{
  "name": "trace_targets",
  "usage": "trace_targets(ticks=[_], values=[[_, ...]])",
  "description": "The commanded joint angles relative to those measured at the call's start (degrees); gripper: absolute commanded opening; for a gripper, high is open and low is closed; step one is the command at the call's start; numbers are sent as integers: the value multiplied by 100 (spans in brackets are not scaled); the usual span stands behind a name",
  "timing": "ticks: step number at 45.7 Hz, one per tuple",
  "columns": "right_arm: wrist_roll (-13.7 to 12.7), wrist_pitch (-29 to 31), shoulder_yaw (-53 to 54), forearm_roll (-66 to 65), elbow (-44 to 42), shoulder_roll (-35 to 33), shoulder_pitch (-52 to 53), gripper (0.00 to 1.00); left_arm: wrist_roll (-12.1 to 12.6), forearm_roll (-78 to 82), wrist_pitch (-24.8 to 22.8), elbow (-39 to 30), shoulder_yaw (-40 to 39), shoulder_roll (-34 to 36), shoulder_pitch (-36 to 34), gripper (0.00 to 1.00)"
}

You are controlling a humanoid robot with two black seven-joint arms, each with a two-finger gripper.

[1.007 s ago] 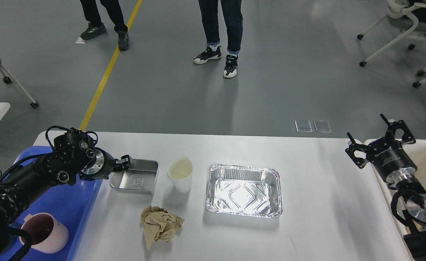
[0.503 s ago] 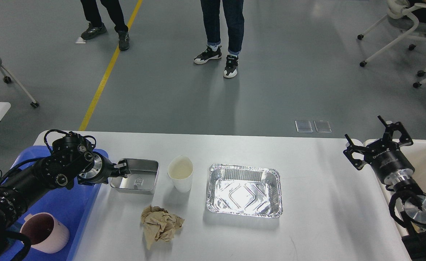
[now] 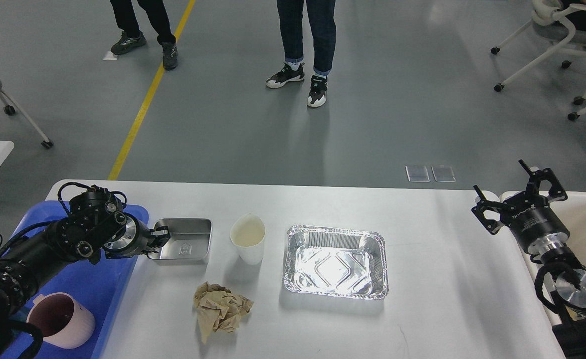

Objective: Tidy desktop
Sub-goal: 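Reach the left gripper to the small steel tray and grasp its edge, then lift the steel tray and carry it over the blue bin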

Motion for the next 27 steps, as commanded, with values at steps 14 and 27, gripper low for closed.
trace_targets(ticks=[14,27], values=[[0,0,9,0,0,-2,-8,100,186,-4,3,-9,-17,-2,-4,0],[0,0,18,0,17,-11,-44,100,186,-4,108,0,-26,-11,-66,0]])
